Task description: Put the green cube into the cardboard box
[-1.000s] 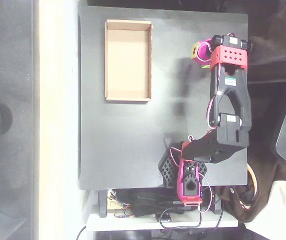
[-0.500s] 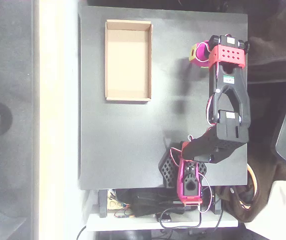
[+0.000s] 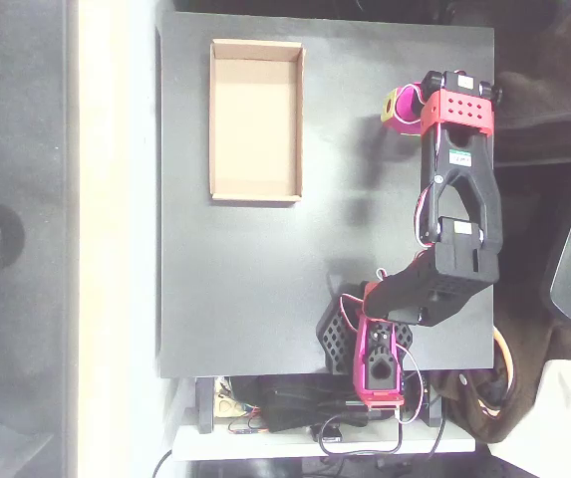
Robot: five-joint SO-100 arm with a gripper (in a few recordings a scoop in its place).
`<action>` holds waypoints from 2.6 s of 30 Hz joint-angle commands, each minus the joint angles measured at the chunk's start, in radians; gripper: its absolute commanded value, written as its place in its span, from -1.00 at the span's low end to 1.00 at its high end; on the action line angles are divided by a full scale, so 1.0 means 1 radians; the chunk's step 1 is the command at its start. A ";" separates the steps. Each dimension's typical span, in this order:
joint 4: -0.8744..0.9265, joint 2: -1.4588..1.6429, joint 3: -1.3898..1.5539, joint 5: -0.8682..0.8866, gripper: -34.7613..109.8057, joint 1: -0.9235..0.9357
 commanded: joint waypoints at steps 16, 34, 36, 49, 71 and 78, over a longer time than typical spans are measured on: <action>0.025 0.026 0.003 0.009 -0.37 0.031; 0.025 0.178 -0.003 0.009 -0.37 0.031; 0.025 0.229 -0.003 0.009 -0.37 0.031; 0.025 0.598 -0.003 0.008 -0.37 0.017; 0.012 0.957 0.011 0.008 -0.37 -0.261; 0.012 0.946 0.011 0.008 -0.37 -0.483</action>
